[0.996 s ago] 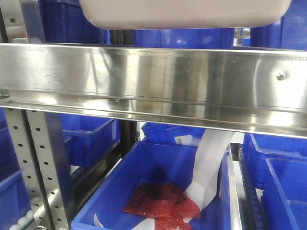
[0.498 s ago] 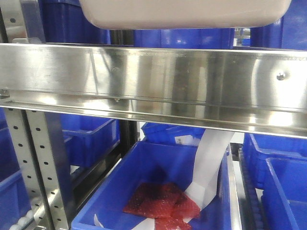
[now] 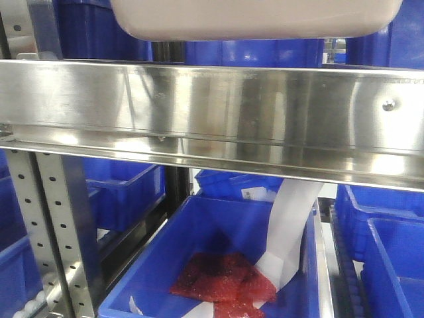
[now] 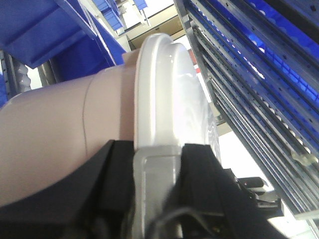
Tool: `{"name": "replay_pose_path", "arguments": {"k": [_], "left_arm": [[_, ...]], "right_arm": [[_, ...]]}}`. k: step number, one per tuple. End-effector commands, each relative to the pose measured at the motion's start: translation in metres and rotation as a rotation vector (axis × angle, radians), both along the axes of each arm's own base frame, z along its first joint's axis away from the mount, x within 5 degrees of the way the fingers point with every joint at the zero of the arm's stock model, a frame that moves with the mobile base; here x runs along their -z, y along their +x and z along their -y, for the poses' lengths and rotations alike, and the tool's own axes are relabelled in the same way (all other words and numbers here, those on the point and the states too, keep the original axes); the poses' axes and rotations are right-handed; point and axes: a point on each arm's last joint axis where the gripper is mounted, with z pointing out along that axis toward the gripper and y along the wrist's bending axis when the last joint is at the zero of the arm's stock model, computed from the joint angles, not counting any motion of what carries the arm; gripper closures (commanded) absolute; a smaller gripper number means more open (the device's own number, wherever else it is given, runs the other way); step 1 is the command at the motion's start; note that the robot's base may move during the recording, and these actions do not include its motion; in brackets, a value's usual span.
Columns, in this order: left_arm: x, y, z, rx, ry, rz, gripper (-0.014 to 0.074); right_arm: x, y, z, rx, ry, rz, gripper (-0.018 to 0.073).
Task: Grab white bin and place on right shelf
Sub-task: 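Push the held bin forward onto the upper roller shelf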
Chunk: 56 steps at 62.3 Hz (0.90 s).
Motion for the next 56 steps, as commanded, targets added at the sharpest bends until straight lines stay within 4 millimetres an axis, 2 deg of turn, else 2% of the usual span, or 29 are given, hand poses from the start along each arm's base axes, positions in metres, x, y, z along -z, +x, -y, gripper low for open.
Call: {"name": "replay_pose_path", "arguments": {"k": [1, 11, 20, 27, 34, 39, 40, 45, 48, 51, 56], "left_arm": [[-0.041, -0.033, 0.019, 0.186, -0.153, 0.125, 0.0714], [-0.028, -0.014, 0.017, 0.089, -0.114, 0.098, 0.0714], [-0.003, 0.006, 0.02, 0.081, -0.105, 0.03, 0.071], [0.009, 0.014, 0.022, 0.105, -0.108, 0.001, 0.0694], [0.014, 0.017, 0.023, 0.119, -0.098, 0.015, 0.0575], [0.011, 0.017, 0.024, 0.127, -0.081, 0.037, 0.0443], [0.011, 0.017, 0.024, 0.128, -0.081, 0.04, 0.0382], [0.005, 0.017, 0.024, 0.13, -0.074, 0.064, 0.0227], [0.002, 0.017, 0.024, 0.133, -0.059, 0.084, 0.0152], [-0.002, 0.017, 0.025, 0.135, -0.035, 0.105, 0.0115], [-0.005, 0.017, 0.026, 0.141, 0.039, 0.145, 0.0105]], "right_arm": [[-0.032, -0.011, -0.019, -0.155, 0.092, 0.125, 0.05], [-0.025, 0.012, -0.024, -0.176, 0.102, 0.089, 0.05], [-0.001, 0.038, -0.028, -0.201, 0.121, 0.014, 0.05], [0.013, 0.048, -0.028, -0.227, 0.135, -0.022, 0.0483], [0.022, 0.054, -0.028, -0.248, 0.126, -0.024, 0.0354], [0.023, 0.055, -0.028, -0.248, 0.1, -0.005, 0.0122], [0.023, 0.055, -0.028, -0.245, 0.095, -0.003, 0.0085], [0.022, 0.055, -0.028, -0.242, 0.07, 0.02, -0.0086], [0.023, 0.055, -0.027, -0.237, 0.051, 0.033, -0.0077], [0.023, 0.055, -0.027, -0.23, 0.03, 0.044, -0.0073], [0.026, 0.056, -0.026, -0.213, -0.026, 0.051, -0.0074]]}}
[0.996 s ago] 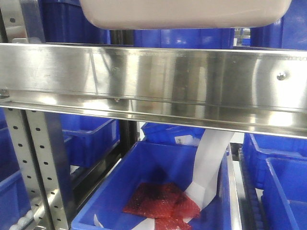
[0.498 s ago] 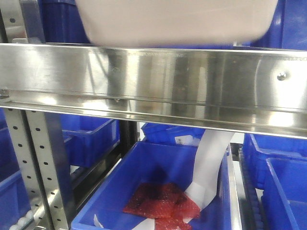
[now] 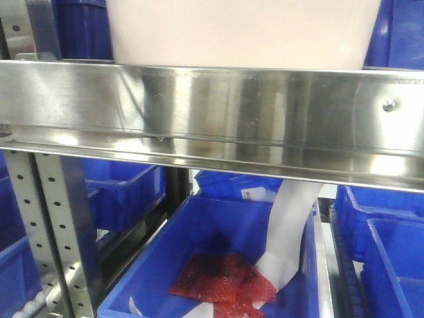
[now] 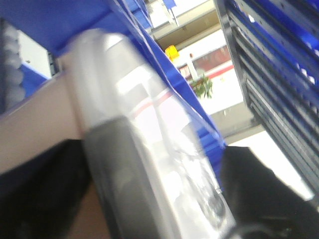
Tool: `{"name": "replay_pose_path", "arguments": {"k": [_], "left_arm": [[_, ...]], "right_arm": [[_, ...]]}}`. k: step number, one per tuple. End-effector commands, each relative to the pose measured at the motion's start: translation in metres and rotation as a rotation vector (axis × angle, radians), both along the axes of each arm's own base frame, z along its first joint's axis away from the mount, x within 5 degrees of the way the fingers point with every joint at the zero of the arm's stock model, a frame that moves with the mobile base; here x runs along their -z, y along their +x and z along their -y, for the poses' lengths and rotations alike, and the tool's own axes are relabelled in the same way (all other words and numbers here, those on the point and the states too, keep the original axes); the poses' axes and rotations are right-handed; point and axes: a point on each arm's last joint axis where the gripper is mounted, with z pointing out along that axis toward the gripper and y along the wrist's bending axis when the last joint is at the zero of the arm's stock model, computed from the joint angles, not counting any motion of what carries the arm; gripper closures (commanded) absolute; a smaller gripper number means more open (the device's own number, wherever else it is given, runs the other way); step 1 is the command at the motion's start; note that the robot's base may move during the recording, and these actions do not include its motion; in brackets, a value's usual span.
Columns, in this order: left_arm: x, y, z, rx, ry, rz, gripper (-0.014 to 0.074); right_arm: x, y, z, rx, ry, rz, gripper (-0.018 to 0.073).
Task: Grab white bin and place on right shelf
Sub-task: 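Push the held bin forward onto the upper roller shelf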
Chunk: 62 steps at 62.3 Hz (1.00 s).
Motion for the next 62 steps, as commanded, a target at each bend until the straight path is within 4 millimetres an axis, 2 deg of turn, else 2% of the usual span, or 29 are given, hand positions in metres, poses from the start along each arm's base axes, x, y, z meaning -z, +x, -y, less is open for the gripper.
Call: {"name": "replay_pose_path", "arguments": {"k": [1, 14, 31, 42, 62], "left_arm": [[-0.043, -0.028, 0.018, 0.175, -0.038, 0.147, 0.0105], [-0.048, -0.028, 0.017, 0.201, 0.282, 0.258, 0.0105], [-0.054, -0.026, 0.008, 0.198, 0.635, 0.363, 0.0105], [-0.057, -0.028, 0.003, 0.207, 0.755, 0.385, 0.0105], [-0.07, -0.033, -0.007, 0.206, 0.938, 0.412, 0.0106]], "right_arm": [[-0.037, -0.015, -0.018, -0.142, 0.069, 0.165, -0.0074], [-0.034, -0.01, -0.015, -0.121, -0.179, 0.174, -0.0074], [-0.058, -0.003, -0.003, -0.077, -0.608, 0.249, -0.0074], [-0.071, -0.007, 0.003, -0.057, -0.793, 0.287, -0.0074], [-0.088, -0.024, 0.01, -0.014, -0.964, 0.329, -0.0074]]}}
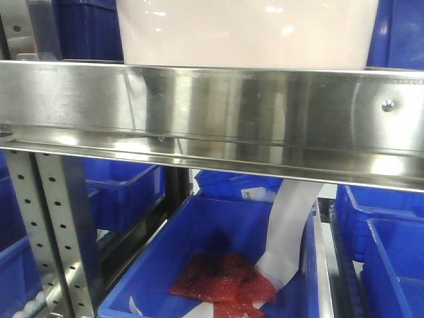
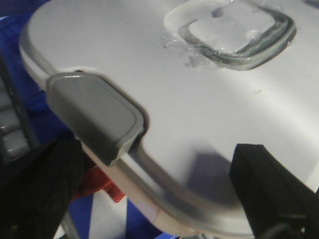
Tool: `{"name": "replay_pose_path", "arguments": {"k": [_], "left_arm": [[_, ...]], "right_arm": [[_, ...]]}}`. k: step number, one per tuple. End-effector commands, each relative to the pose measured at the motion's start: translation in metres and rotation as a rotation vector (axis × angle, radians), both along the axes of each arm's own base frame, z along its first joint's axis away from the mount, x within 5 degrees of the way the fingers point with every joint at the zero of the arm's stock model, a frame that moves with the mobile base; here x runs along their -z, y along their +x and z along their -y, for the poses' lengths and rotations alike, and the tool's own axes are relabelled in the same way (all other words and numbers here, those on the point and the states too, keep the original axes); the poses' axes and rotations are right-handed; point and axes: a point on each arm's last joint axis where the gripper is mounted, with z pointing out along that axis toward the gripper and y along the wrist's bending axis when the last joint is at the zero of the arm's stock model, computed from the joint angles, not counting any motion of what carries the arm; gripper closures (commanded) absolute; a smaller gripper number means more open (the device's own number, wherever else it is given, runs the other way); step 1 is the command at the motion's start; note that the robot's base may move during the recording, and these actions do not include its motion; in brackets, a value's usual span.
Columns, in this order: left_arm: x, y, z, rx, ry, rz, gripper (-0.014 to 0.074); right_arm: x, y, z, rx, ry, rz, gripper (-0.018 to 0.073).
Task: Grab white bin and place on right shelf
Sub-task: 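Open both grippers and release the bin on the shelf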
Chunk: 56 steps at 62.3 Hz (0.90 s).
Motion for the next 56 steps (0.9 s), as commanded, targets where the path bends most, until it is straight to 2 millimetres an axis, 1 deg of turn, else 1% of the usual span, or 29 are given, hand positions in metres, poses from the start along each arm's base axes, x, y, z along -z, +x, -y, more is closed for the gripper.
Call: {"name": "replay_pose_path", "arguments": {"k": [1, 8, 16, 20, 24, 29, 34, 39, 46, 48, 50, 54, 56], "left_arm": [[-0.021, -0.017, -0.004, 0.011, 0.084, 0.06, 0.0106], [-0.032, -0.031, -0.005, 0.044, 0.099, 0.05, 0.0123], [-0.045, -0.056, -0.006, 0.115, 0.122, 0.022, 0.0191], [-0.05, -0.065, -0.007, 0.134, 0.128, 0.021, 0.0232], [-0.055, -0.071, -0.008, 0.13, 0.134, 0.04, 0.0267], [-0.059, -0.073, -0.01, 0.109, 0.144, 0.064, 0.0294], [-0.061, -0.077, -0.01, 0.096, 0.131, 0.027, 0.0318], [-0.063, -0.082, -0.011, 0.071, 0.11, -0.012, 0.0358], [-0.073, -0.094, -0.013, 0.037, 0.082, -0.016, 0.0477], [-0.077, -0.099, -0.013, 0.033, 0.078, -0.008, 0.0534], [-0.08, -0.103, -0.014, 0.024, 0.066, -0.008, 0.0587], [-0.087, -0.112, -0.015, 0.001, 0.044, -0.01, 0.0699], [-0.09, -0.117, -0.015, -0.007, 0.035, -0.01, 0.0734]], "right_arm": [[-0.035, -0.018, 0.002, 0.024, -0.049, 0.123, -0.0074], [-0.051, -0.035, -0.001, 0.011, -0.056, 0.16, -0.0073], [-0.07, -0.061, -0.008, -0.017, -0.031, 0.188, -0.0073], [-0.08, -0.073, -0.011, -0.017, -0.019, 0.209, -0.0063], [-0.088, -0.084, -0.013, -0.017, -0.022, 0.237, -0.0024], [-0.096, -0.095, -0.015, -0.019, -0.028, 0.268, 0.0044], [-0.102, -0.109, -0.018, -0.045, -0.035, 0.28, 0.013], [-0.105, -0.118, -0.022, -0.062, -0.017, 0.27, 0.0207], [-0.106, -0.133, -0.024, -0.057, -0.004, 0.265, 0.039], [-0.104, -0.137, -0.024, -0.056, -0.008, 0.263, 0.0463], [-0.102, -0.141, -0.025, -0.054, -0.014, 0.262, 0.0504], [-0.096, -0.151, -0.025, -0.041, -0.024, 0.253, 0.0484], [-0.091, -0.155, -0.025, -0.029, -0.03, 0.247, 0.0484]]}}
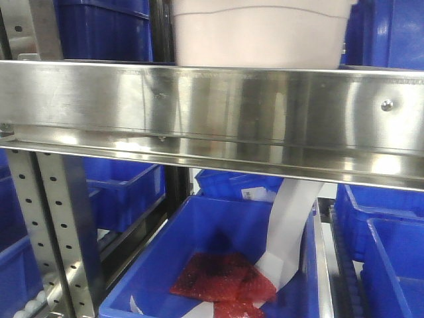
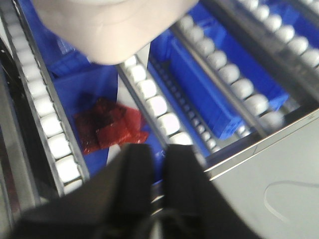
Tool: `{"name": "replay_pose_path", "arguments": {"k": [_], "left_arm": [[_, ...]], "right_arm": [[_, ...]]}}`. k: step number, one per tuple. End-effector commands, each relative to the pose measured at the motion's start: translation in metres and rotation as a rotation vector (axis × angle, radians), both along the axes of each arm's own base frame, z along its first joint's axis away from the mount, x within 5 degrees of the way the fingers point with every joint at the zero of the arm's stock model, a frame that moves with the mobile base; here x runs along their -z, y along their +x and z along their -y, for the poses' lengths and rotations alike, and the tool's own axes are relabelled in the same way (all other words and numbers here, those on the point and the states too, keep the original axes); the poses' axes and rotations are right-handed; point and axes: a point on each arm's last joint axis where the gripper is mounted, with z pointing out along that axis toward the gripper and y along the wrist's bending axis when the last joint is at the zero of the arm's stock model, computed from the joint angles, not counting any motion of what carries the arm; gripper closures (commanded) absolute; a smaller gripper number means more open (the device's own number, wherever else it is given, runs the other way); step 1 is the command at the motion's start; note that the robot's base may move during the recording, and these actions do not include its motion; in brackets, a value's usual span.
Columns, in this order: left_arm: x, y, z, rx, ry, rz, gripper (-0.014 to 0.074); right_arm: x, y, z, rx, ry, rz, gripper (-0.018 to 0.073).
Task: Grab white bin and place on right shelf
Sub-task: 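Open both grippers and release the bin on the shelf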
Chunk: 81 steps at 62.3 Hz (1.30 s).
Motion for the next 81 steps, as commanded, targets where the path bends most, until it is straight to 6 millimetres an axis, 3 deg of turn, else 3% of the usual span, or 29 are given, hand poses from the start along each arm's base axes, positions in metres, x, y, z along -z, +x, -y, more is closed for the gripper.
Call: {"name": "replay_pose_path", "arguments": {"k": [1, 15, 25, 34, 43, 55, 65, 74, 81], "left_arm": [[-0.027, -0.036, 0.001, 0.039, -0.055, 0.003, 0.072], [-0.032, -0.055, -0.015, -0.134, 0.026, 0.001, 0.0714], [-0.021, -0.067, -0.033, -0.295, 0.137, 0.015, 0.0714], [-0.006, -0.087, -0.04, -0.353, 0.115, 0.1, 0.0714], [0.023, -0.118, -0.047, -0.42, 0.044, 0.23, 0.0714], [0.081, -0.166, -0.059, -0.507, -0.036, 0.417, 0.0714], [0.124, -0.195, -0.066, -0.552, -0.08, 0.518, 0.0714], [0.144, -0.212, -0.07, -0.571, -0.111, 0.59, 0.0714], [0.147, -0.218, -0.071, -0.572, -0.118, 0.606, 0.0714]], "right_arm": [[-0.007, -0.019, 0.001, 0.053, 0.023, 0.068, 0.0484], [0.034, -0.061, 0.01, 0.249, -0.02, 0.064, 0.0484], [0.057, -0.092, 0.015, 0.359, -0.041, 0.08, 0.0484], [0.07, -0.118, 0.018, 0.43, -0.076, 0.114, 0.0484], [0.081, -0.141, 0.018, 0.477, -0.098, 0.171, 0.0484], [0.096, -0.172, 0.015, 0.504, -0.079, 0.328, 0.0484], [0.105, -0.188, 0.013, 0.509, -0.072, 0.393, 0.0484], [0.111, -0.187, 0.013, 0.508, -0.072, 0.38, 0.0484], [0.112, -0.186, 0.013, 0.508, -0.072, 0.378, 0.0484]]}}
